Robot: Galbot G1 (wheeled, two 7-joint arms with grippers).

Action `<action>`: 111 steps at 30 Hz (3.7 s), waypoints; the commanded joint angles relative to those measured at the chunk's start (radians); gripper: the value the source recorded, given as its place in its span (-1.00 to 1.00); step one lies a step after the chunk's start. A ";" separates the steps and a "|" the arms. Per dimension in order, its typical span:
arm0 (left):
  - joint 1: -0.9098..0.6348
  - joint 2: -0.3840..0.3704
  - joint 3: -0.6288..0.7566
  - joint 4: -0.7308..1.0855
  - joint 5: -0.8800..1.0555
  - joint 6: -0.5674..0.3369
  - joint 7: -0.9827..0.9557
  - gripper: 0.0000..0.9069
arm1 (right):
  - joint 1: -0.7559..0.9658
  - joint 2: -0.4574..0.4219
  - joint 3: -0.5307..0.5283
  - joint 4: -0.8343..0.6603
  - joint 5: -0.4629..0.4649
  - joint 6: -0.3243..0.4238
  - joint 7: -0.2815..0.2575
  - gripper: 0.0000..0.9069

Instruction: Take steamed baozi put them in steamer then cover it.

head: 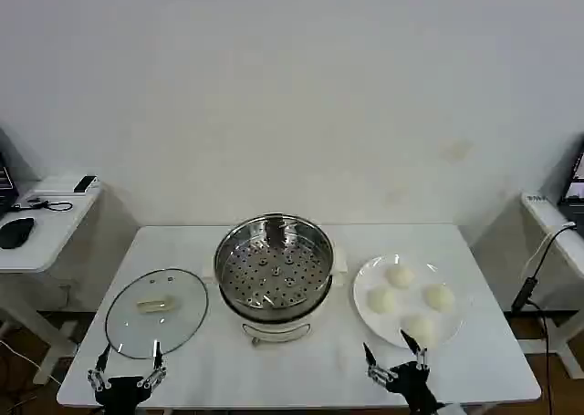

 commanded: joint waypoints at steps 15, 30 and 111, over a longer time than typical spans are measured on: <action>-0.049 0.012 -0.072 -0.078 0.062 0.092 0.057 1.00 | 0.399 -0.420 0.161 -0.144 -0.372 -0.252 -0.299 1.00; -0.052 -0.001 -0.059 -0.102 0.099 0.100 0.049 1.00 | 0.951 -0.786 -0.289 -0.508 -0.495 -0.075 -0.821 1.00; -0.087 0.036 -0.097 -0.098 0.072 0.124 0.079 1.00 | 1.977 -0.517 -1.379 -0.904 -0.243 -0.062 -0.951 0.36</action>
